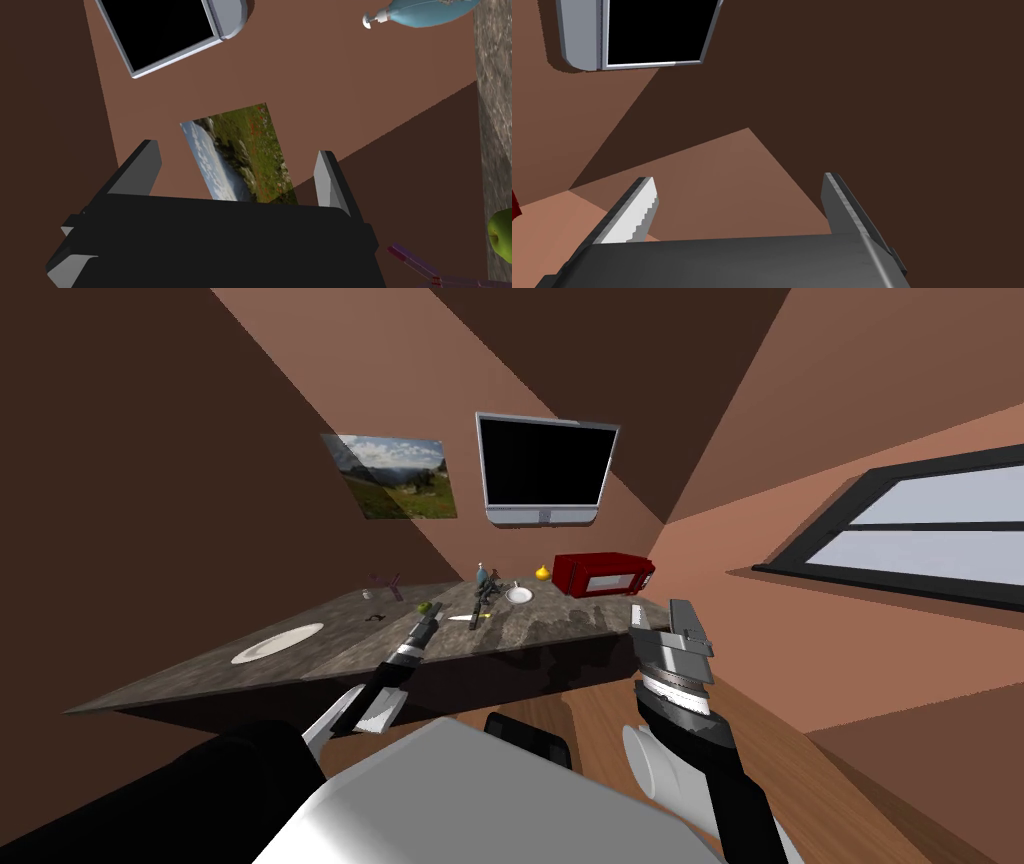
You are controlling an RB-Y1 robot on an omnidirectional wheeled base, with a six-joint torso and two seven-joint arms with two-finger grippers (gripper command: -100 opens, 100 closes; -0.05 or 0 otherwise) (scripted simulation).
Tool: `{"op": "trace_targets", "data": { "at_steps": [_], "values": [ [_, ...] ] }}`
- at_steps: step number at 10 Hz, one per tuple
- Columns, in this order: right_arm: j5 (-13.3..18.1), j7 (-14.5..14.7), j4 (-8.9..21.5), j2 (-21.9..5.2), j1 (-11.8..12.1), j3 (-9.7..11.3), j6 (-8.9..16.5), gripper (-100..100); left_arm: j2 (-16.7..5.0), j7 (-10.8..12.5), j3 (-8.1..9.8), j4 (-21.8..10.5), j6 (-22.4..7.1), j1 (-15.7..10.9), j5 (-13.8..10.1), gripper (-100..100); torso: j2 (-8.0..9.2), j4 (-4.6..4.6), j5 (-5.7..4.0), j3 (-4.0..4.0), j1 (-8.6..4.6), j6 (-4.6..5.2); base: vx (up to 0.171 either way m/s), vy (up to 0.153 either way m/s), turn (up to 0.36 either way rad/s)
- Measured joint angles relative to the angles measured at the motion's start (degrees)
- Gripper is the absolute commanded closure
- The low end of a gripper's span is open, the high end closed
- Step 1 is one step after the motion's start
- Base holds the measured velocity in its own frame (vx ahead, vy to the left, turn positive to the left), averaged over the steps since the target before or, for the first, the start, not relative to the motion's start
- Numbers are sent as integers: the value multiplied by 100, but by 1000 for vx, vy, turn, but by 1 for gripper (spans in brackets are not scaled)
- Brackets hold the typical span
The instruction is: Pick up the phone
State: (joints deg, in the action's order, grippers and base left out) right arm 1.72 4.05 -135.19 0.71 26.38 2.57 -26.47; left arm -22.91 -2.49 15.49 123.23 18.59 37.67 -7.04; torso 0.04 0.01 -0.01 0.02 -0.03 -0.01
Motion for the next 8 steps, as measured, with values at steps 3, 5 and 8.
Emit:
{"op": "trace_targets", "data": {
  "at_steps": [3, 5, 8],
  "values": [
    [0, 0, 0, 0, 0, 0, 0, 0, -416, -39, 252, -203, -175, 132, -191, -100, 1, 0, 1, 0, 3, 2, -7, -6, -80],
    [0, 0, 0, 0, 0, 0, 0, 0, -690, -57, 414, -280, -311, 240, -328, -100, 1, 0, 1, 1, 5, 2, -8, 0, -101],
    [0, 0, 0, 0, 0, 0, 0, 0, -1171, -60, 656, -429, -557, 328, -554, -100, 1, 0, 2, 1, 8, 0, -11, 6, -112]
  ]
}}
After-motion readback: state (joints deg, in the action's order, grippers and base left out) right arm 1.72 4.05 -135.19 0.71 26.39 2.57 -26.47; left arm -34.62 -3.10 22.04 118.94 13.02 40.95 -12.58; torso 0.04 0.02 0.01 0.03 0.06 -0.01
